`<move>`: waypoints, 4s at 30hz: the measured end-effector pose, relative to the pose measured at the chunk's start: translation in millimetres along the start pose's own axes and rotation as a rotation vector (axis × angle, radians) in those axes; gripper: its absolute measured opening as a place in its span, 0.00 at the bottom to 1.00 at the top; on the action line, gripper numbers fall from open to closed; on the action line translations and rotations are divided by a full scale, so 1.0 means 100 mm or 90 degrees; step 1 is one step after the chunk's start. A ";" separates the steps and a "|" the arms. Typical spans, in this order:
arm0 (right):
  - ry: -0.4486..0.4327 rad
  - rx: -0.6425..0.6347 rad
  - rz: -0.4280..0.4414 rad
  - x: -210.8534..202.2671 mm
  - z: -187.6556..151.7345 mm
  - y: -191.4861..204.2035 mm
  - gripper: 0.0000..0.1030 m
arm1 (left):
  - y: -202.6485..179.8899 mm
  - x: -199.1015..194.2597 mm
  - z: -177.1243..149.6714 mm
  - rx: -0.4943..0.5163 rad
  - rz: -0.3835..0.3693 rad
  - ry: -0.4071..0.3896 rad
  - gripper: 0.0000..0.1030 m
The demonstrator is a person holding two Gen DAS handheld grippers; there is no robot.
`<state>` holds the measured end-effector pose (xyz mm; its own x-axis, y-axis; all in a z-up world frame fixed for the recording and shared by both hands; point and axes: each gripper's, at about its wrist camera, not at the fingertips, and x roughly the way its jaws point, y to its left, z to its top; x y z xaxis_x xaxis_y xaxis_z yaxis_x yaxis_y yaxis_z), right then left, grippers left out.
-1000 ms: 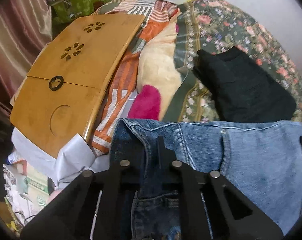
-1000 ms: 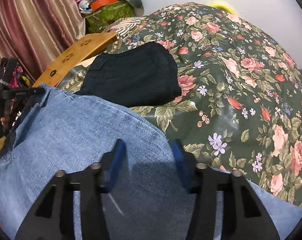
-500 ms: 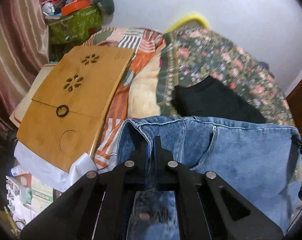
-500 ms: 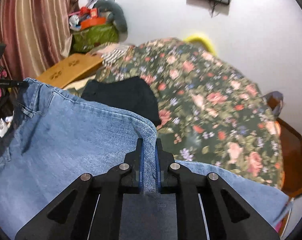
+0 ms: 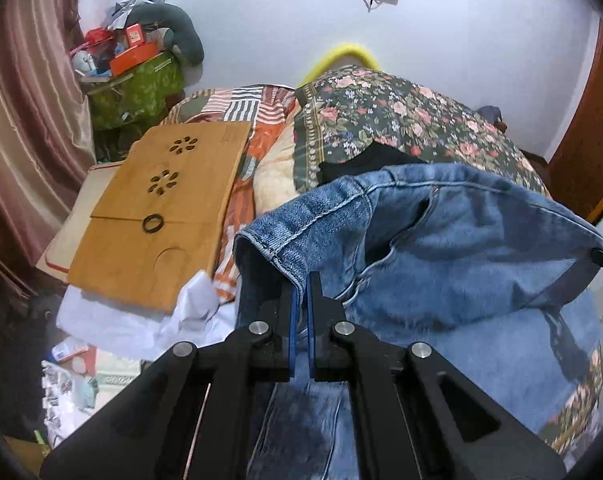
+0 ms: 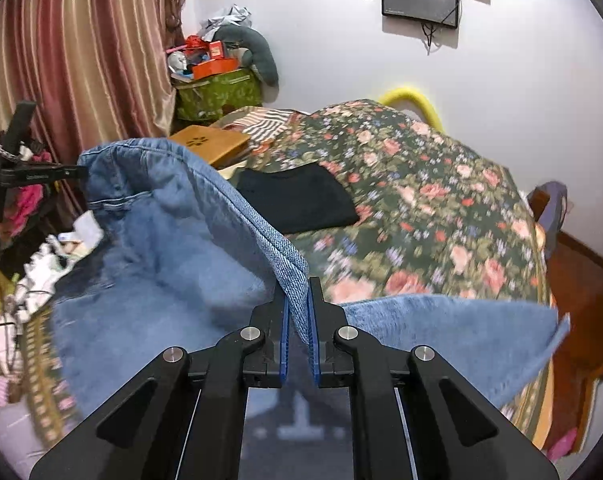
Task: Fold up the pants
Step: 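Lift the waistband with both grippers and fold it over toward the hems, then open both grippers and release the folded jeans onto the bed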
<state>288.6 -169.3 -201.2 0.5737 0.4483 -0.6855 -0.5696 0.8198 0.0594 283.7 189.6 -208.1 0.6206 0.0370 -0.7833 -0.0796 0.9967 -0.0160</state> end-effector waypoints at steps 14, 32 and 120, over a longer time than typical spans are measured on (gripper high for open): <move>0.072 0.044 0.013 -0.16 -0.95 0.52 0.07 | 0.02 -0.28 -1.13 0.046 0.043 0.032 0.03; 0.087 0.122 -0.022 -0.52 -1.16 0.30 0.34 | 0.41 -0.48 -1.54 -0.069 0.048 0.051 0.07; 0.141 0.093 0.065 1.41 0.24 0.32 0.43 | 0.33 0.53 -1.46 -0.124 -0.005 0.161 0.33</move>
<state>365.1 -71.1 -278.5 0.3662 0.4548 -0.8118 -0.5178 0.8245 0.2283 200.4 214.2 -340.7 0.4105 -0.0139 -0.9118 -0.2383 0.9635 -0.1220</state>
